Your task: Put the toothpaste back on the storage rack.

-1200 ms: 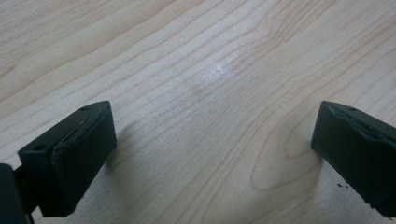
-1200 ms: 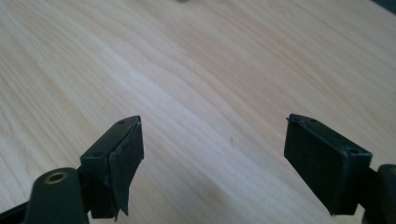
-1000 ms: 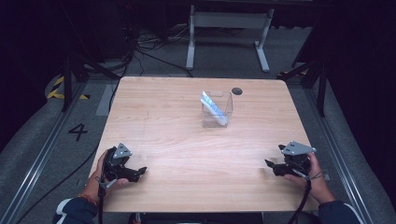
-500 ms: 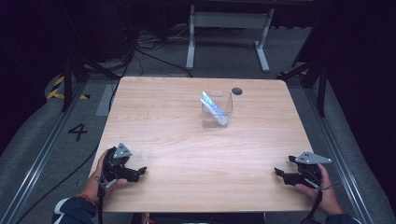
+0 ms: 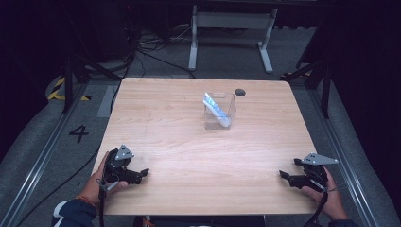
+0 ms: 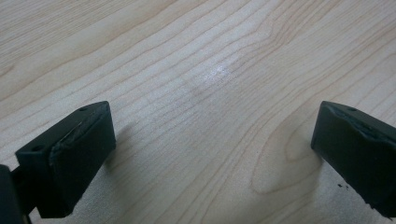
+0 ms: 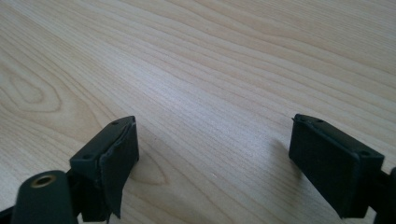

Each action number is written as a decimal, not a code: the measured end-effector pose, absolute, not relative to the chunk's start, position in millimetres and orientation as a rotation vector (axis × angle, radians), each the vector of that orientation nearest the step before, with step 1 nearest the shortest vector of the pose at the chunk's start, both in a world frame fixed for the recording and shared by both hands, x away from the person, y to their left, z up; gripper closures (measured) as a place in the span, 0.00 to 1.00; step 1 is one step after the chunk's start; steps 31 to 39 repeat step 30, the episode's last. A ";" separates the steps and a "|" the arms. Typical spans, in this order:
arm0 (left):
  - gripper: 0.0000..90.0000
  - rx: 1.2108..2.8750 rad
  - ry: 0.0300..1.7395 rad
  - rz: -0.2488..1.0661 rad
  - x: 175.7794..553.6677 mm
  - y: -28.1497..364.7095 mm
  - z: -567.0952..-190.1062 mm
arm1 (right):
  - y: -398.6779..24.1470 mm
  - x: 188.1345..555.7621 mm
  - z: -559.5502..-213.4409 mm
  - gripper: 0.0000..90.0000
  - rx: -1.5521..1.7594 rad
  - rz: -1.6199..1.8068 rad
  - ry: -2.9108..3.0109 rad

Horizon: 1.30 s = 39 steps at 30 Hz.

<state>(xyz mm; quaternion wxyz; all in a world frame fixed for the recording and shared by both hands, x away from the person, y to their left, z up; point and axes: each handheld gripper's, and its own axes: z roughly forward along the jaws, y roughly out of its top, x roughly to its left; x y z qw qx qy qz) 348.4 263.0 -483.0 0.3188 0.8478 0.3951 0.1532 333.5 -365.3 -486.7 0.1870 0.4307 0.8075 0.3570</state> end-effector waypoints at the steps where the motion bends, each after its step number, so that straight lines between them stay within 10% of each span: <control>1: 0.00 2.231 1.034 0.408 348.7 263.2 -482.9 | -365.3 333.5 -486.8 0.18 1.213 1.005 2.273; 39: 0.00 2.217 1.062 0.383 347.8 261.6 -483.5 | -365.4 332.2 -486.7 0.18 1.238 1.002 2.255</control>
